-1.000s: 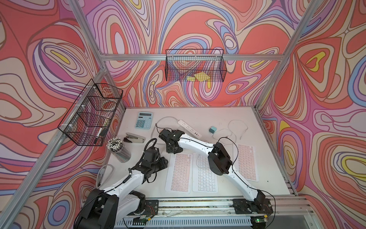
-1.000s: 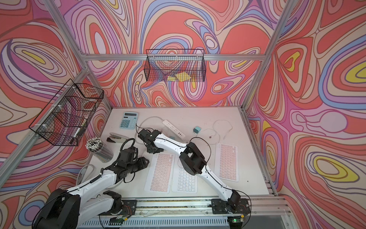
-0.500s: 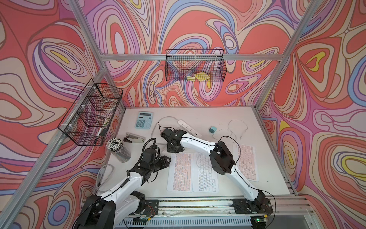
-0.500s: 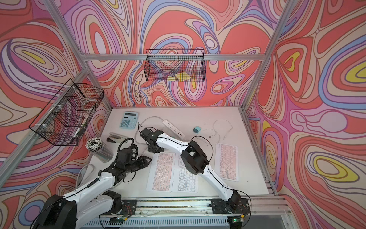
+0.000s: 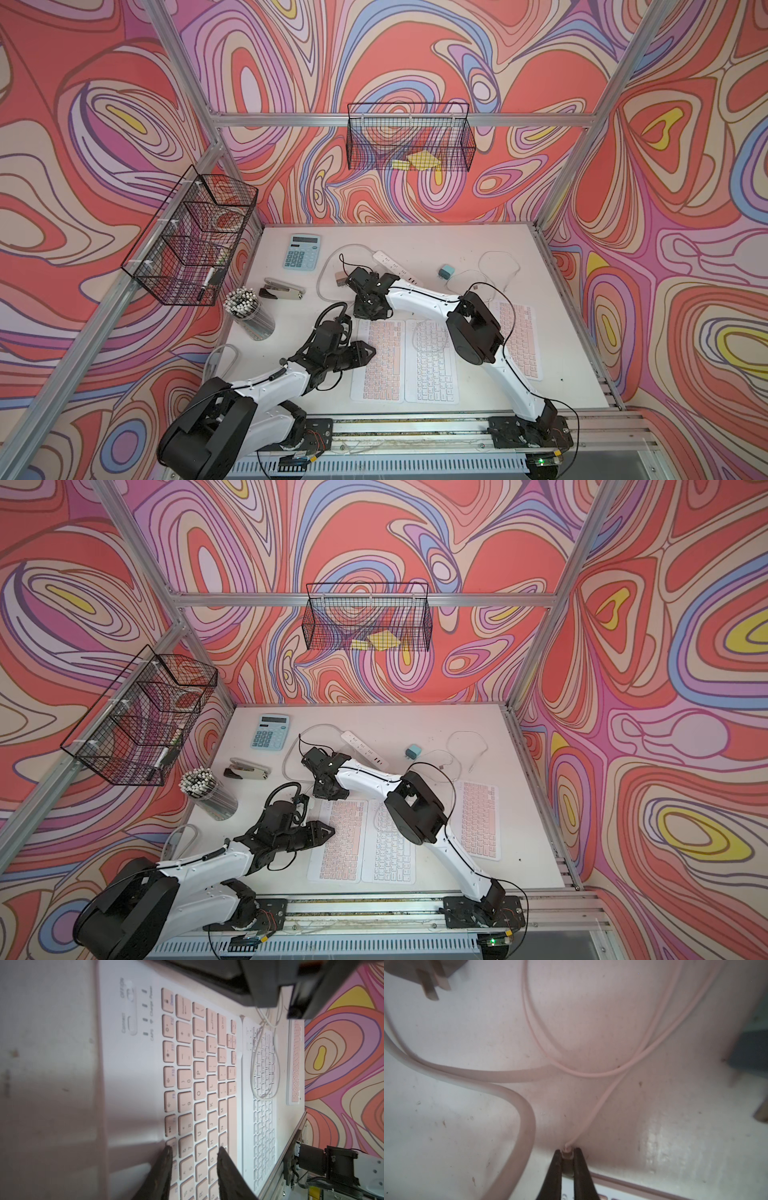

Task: Unplug the wireless keyboard
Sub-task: Remove the power cord from the keyboard.

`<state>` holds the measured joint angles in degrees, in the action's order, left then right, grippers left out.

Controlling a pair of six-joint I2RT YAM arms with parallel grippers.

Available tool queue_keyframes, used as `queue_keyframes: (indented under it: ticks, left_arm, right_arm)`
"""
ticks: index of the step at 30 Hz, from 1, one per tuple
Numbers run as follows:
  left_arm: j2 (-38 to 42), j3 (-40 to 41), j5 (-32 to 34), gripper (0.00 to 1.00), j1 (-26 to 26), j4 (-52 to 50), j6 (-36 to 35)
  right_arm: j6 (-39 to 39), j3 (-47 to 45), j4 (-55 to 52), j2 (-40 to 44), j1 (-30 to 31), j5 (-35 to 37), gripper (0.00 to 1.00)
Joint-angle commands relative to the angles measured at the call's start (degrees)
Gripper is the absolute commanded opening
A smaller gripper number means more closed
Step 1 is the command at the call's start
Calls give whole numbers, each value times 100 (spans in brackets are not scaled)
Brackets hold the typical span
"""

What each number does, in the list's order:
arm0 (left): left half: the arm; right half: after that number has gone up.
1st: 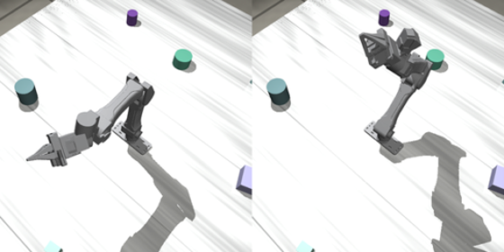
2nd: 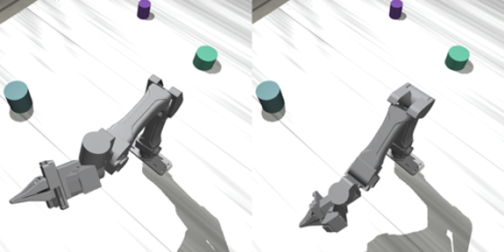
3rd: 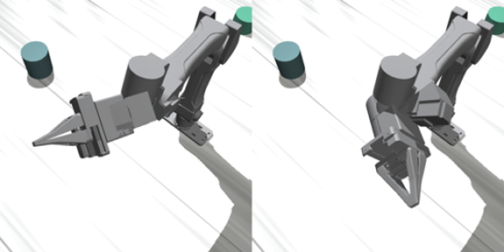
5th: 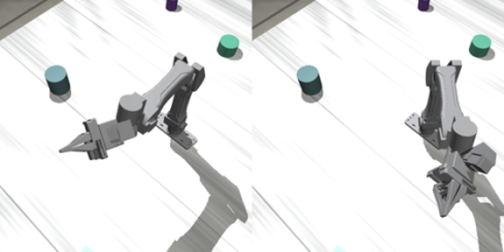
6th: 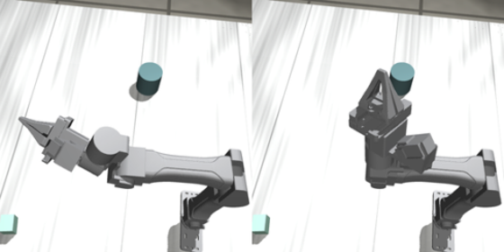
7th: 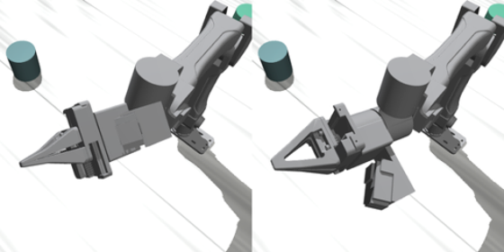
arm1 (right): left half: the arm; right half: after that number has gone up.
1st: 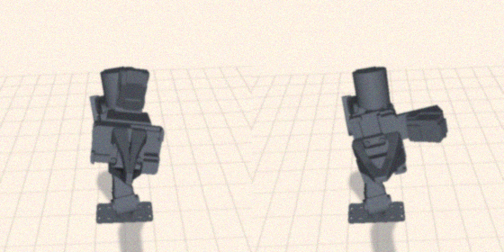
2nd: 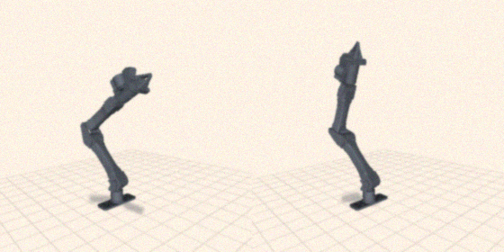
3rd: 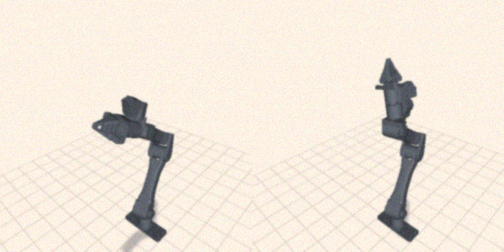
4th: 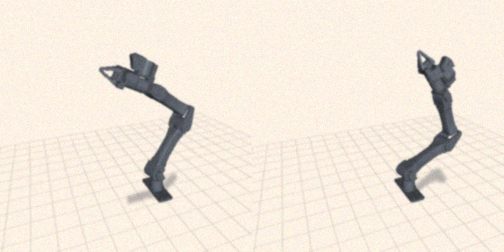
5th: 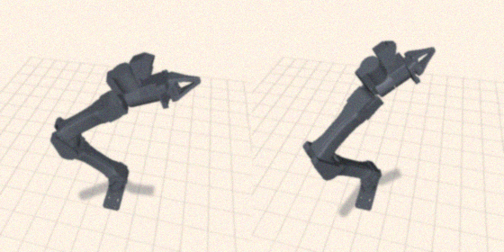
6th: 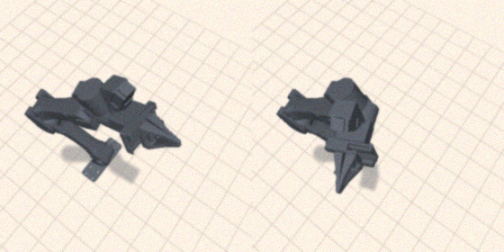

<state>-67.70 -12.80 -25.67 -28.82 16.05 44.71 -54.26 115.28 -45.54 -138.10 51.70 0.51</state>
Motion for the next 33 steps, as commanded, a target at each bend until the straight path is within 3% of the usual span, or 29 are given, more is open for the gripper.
queue_keyframes:
  ticks: [1, 3, 10, 21, 27, 33]
  left_arm:
    - [-208, 9, 258, 38, -174, 134, 120]
    - [-161, -150, 453, 39, -366, -199, -153]
    - [118, -959, 2062, 48, -1430, -2334, -1534]
    - [-487, -1419, 3345, 51, -2852, -2864, -2227]
    - [-1071, -1545, 3254, 51, -3115, -3068, -1734]
    - [-1145, -1301, 2846, 48, -3180, -2822, -1366]
  right_arm:
    - [-67, -386, -86, -414, 33, -262, 10]
    - [-74, -450, -5, -391, 25, -297, 10]
    - [-109, -790, 333, -279, 3, -419, 10]
    - [-94, -1146, 630, -160, -59, -553, 10]
    - [-119, -1060, 413, -179, -99, -324, 10]
    - [-238, -908, 230, -194, -115, -110, 9]
